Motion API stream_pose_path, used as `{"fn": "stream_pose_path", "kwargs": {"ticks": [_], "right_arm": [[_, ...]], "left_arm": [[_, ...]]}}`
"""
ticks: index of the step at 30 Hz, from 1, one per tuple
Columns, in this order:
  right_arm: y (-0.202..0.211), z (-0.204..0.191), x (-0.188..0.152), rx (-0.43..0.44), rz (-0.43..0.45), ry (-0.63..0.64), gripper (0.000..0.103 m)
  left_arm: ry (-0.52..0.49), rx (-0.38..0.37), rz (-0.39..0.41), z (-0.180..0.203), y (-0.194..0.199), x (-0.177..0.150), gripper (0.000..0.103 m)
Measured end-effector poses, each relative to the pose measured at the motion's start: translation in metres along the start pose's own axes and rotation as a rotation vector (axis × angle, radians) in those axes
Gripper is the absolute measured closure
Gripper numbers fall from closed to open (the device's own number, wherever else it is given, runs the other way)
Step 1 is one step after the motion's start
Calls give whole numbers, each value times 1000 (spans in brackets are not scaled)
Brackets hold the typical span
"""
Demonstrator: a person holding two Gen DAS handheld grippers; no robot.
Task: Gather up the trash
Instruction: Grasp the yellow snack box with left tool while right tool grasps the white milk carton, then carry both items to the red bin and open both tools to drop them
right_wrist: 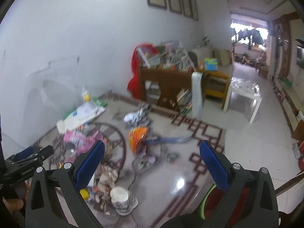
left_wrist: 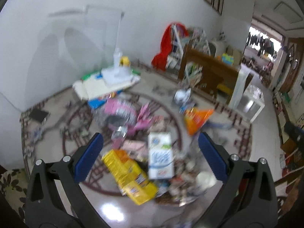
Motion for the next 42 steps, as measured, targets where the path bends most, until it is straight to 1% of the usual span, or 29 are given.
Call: {"fn": "stream_pose_path", "kwargs": {"ticks": [1,2,3,5,6,7,8,9,10,13,14,15,16,17,19,22,25,27,28,31,35,36,37,38,39,42], "right_arm": [[-7,-1,-5,5,-24,5,7],[-17,-3,-12,16,-56,9,7],[-24,-5,-18,25,-78,9,7],[-36,-8,-27,42,-118,9,7],[-43,-10,-32,52,-140,11,7],[-47,-12,-36,60,-154,15,7],[-53,-15,-38,70,-172,22,7],[-58,-18,-40,76,-184,33,7],[-60,-20,-42,80,-191,39,7],[-75,-29,-46,109,-225,55,7],[-81,-33,-45,124,-240,56,7],[-88,-39,-45,146,-254,58,7],[-96,-47,-44,166,-271,61,7],[-104,-53,-44,180,-285,66,7],[-119,-66,-45,206,-316,78,7],[-151,-91,-48,233,-368,115,7],[-184,-107,-56,228,-421,141,7],[-200,-118,-65,234,-451,147,9],[-206,-123,-68,236,-461,155,12],[-218,-138,-80,231,-487,187,12],[-234,-149,-101,194,-553,241,13],[-236,-149,-106,193,-567,241,17],[-237,-148,-109,196,-574,240,32],[-238,-148,-112,213,-583,231,43],[-236,-147,-112,223,-583,218,43],[-219,-142,-95,257,-527,184,44]], "left_arm": [[4,-2,-31,-6,-9,-10,9],[11,7,-62,-12,-18,-20,16],[19,26,-115,-20,-32,-35,21],[38,33,-208,-29,-55,-58,39],[53,34,-247,-33,-64,-67,42],[81,33,-299,-37,-75,-78,43],[112,25,-334,-40,-84,-86,43],[139,11,-358,-41,-90,-91,43],[154,0,-365,-41,-94,-92,43],[144,-10,-342,-34,-99,-86,43],[140,-14,-340,-31,-102,-85,49],[143,-17,-345,-30,-105,-84,59],[156,-27,-362,-29,-108,-85,65],[170,-37,-370,-29,-110,-84,65],[179,-41,-363,-32,-109,-80,66],[172,-11,-324,-39,-96,-79,67],[175,8,-279,-50,-84,-75,67],[191,-5,-244,-56,-73,-69,67],[199,-9,-231,-59,-68,-66,67],[226,-15,-185,-66,-58,-56,67],[251,-28,-168,-73,-56,-49,67],[252,-29,-169,-73,-56,-49,67],[254,-29,-170,-74,-56,-49,67],[257,-28,-170,-75,-56,-49,67],[258,-28,-171,-75,-56,-50,67],[257,-30,-169,-75,-55,-50,67]]}}
Point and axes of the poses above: each gripper's, at about its wrist camera, not at the fingertips, and y roughly against the way its jaws point, z to its right, x to its top, the point moved 6 cm from there along -y, roughly the way its jaws point, and after that the axes turned 10 degrees about x, right-handed, at the moved point
